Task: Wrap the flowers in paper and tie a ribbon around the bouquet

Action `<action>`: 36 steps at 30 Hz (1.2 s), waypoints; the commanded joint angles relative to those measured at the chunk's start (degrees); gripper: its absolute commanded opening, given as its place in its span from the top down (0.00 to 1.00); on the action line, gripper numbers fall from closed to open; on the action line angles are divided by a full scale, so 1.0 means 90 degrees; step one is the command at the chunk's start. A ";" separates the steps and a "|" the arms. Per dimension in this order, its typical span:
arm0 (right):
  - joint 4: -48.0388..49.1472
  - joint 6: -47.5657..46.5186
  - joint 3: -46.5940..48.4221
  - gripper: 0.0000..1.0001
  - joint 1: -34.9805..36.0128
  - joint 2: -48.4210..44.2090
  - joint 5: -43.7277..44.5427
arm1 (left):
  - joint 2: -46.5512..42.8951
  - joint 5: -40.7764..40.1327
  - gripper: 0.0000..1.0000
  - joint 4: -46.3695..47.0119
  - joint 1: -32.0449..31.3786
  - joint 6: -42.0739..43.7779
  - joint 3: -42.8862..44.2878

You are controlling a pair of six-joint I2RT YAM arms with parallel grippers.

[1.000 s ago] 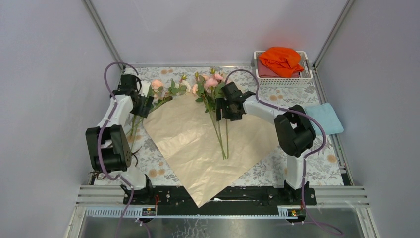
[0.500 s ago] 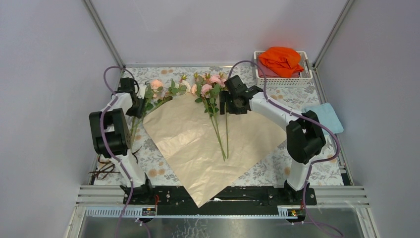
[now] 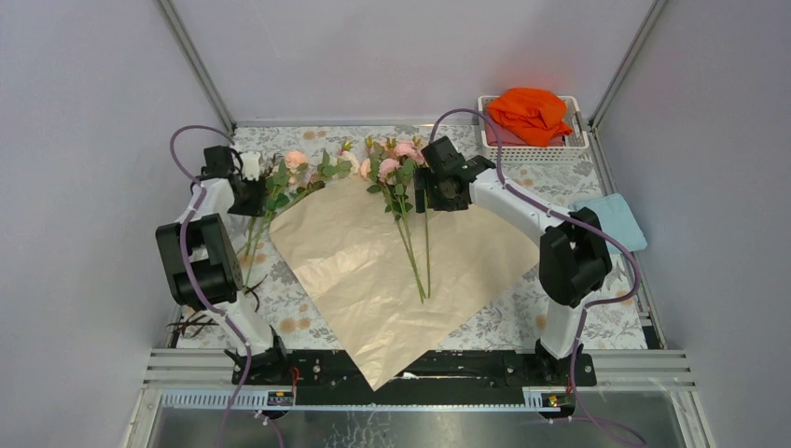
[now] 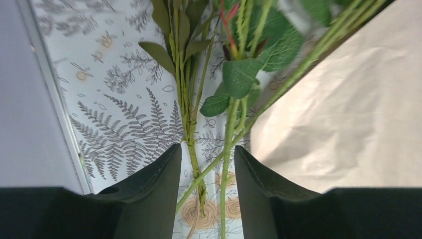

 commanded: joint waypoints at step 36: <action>0.0317 -0.1236 0.0766 0.22 0.0290 -0.0417 0.0468 | -0.1650 0.4893 1.00 0.1453 0.1630 -0.3063 0.0633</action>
